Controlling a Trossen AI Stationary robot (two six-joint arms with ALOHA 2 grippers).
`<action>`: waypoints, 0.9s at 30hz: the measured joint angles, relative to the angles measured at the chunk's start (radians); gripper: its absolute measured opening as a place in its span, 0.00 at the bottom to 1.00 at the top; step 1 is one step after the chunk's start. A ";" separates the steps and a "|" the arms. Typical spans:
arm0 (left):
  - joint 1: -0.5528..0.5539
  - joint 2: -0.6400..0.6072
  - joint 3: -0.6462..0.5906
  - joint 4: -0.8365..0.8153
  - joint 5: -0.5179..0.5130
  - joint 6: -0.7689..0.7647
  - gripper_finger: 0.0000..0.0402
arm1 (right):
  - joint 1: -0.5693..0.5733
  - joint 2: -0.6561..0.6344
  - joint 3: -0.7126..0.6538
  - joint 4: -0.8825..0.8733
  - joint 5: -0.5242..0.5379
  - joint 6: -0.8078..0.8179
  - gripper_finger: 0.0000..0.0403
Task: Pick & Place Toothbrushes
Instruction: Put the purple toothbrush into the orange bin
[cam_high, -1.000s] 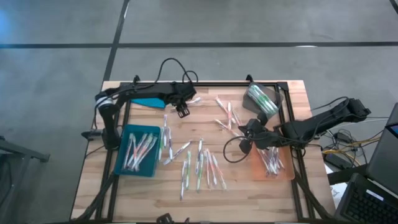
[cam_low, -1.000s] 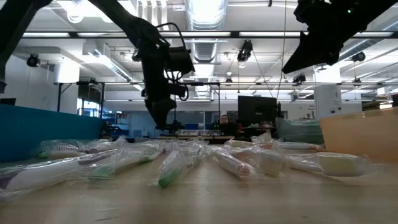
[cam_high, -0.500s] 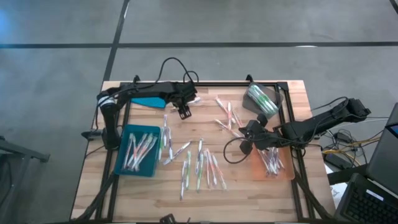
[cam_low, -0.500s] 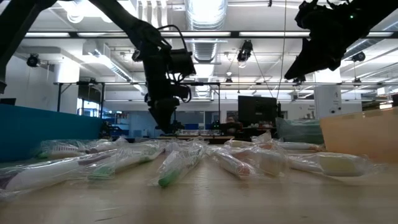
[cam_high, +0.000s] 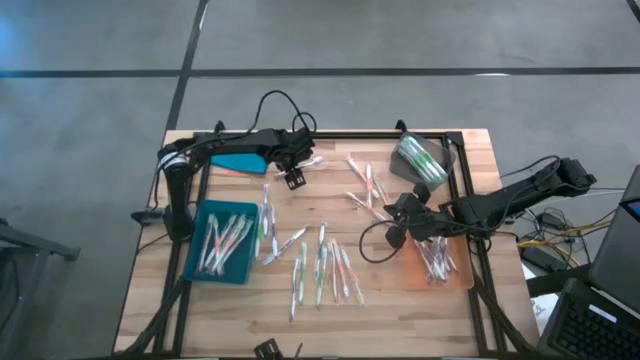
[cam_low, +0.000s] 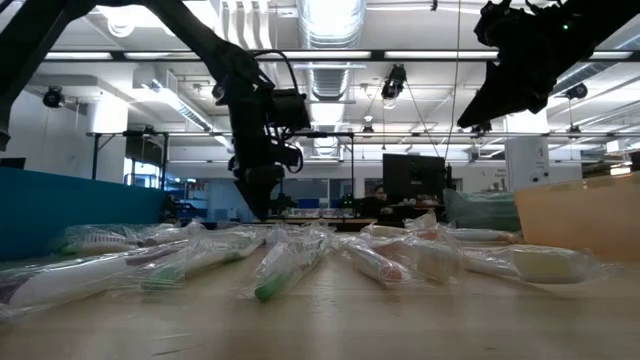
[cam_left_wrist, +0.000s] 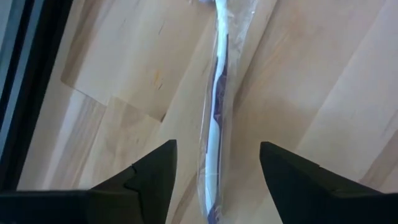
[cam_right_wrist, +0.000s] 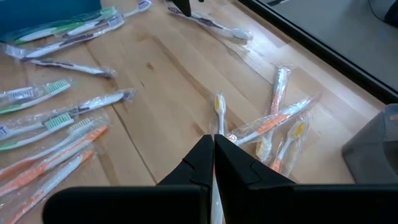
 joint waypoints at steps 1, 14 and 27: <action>0.003 0.002 0.000 0.001 0.000 0.000 0.58 | 0.000 0.000 0.000 0.000 0.000 0.000 0.02; 0.028 0.085 0.002 -0.001 0.067 0.001 0.58 | 0.000 0.000 0.001 0.000 -0.017 -0.004 0.02; 0.030 0.087 0.001 -0.045 0.131 -0.005 0.57 | 0.000 0.000 0.001 -0.002 -0.018 -0.006 0.02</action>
